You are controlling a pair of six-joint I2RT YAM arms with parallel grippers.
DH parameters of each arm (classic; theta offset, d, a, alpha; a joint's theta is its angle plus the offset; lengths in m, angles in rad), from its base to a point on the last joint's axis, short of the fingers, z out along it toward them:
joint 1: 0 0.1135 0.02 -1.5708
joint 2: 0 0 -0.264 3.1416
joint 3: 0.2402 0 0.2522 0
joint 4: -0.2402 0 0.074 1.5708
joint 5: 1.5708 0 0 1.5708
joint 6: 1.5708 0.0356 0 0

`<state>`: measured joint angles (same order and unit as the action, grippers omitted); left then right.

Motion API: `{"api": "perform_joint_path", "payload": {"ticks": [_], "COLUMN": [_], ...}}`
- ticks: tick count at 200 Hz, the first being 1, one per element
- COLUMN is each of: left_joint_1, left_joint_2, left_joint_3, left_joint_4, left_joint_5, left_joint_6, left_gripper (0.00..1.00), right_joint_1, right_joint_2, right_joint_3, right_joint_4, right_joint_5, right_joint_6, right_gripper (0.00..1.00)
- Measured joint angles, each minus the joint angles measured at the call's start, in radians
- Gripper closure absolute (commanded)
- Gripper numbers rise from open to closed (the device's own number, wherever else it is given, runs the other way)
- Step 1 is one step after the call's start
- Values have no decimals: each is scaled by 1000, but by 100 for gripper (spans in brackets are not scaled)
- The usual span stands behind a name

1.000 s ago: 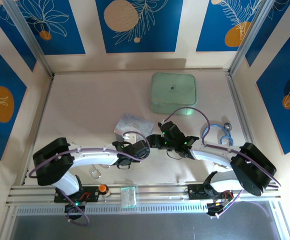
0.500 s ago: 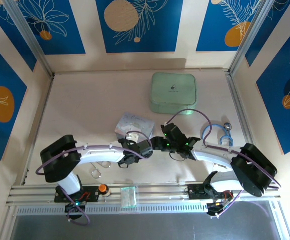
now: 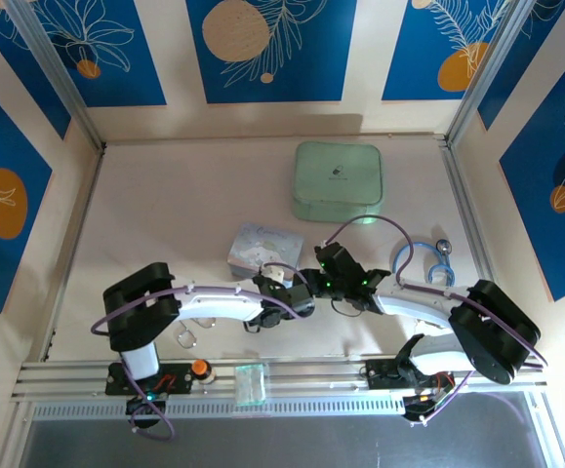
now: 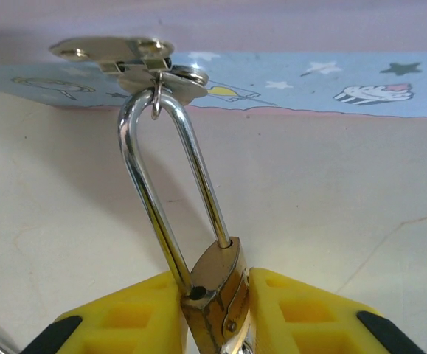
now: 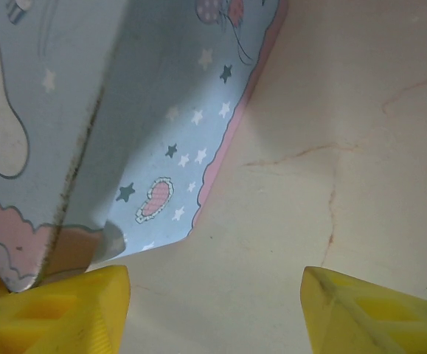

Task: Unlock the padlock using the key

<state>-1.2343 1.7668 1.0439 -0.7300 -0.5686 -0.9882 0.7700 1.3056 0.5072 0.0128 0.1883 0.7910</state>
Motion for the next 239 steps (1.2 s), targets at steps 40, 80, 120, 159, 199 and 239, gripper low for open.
{"api": "perform_joint_path", "payload": {"ticks": [40,80,120,159,199,239], "left_joint_1": [-3,-3,-5,-19,-62,-71], "left_joint_2": [4,4,11,11,11,11], "left_joint_3": [5,5,5,8,35,41], "left_joint_4": [-29,-64,-66,-64,-76,-93], "left_joint_5": [-9,-20,-16,-11,-12,-12], "left_joint_6": [0,3,3,2,-8,-16], "left_gripper": [75,73,69,59,65,65], "right_joint_1": [0,0,0,0,0,0], "right_joint_2": [0,-3,-6,-6,-6,-6], "right_joint_3": [-10,-25,-31,-32,-45,-50], "right_joint_4": [2,2,8,11,27,29], "right_joint_5": [0,4,7,7,8,8], "right_joint_6": [3,12,22,23,29,29], "right_gripper": [37,38,37,37,38,38]}}
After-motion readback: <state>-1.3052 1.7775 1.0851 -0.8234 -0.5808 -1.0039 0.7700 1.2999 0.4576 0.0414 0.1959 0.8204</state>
